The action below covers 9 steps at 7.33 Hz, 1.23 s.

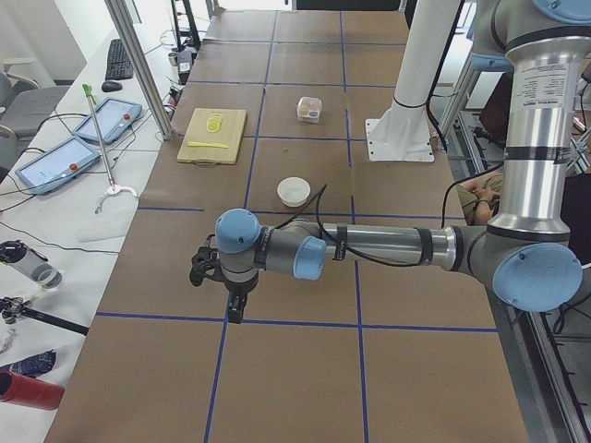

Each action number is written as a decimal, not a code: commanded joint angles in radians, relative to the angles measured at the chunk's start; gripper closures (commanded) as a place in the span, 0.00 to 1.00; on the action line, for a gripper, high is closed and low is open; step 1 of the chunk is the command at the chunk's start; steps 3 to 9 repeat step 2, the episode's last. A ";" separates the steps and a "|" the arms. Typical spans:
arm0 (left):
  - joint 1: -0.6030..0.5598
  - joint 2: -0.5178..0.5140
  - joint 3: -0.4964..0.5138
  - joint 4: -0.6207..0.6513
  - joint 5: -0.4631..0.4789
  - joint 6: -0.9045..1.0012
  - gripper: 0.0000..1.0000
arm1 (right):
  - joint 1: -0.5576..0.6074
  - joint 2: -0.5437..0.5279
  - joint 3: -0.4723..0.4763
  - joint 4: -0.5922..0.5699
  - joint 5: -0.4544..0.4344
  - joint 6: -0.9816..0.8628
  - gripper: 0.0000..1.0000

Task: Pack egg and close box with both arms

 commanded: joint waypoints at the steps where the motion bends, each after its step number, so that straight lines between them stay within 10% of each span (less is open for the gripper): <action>1: 0.000 0.001 0.001 -0.002 0.001 0.000 0.00 | 0.000 0.000 0.000 0.000 0.000 -0.001 0.00; 9: 0.000 0.000 0.003 -0.002 0.001 0.000 0.00 | 0.000 0.000 0.000 0.000 0.000 -0.001 0.00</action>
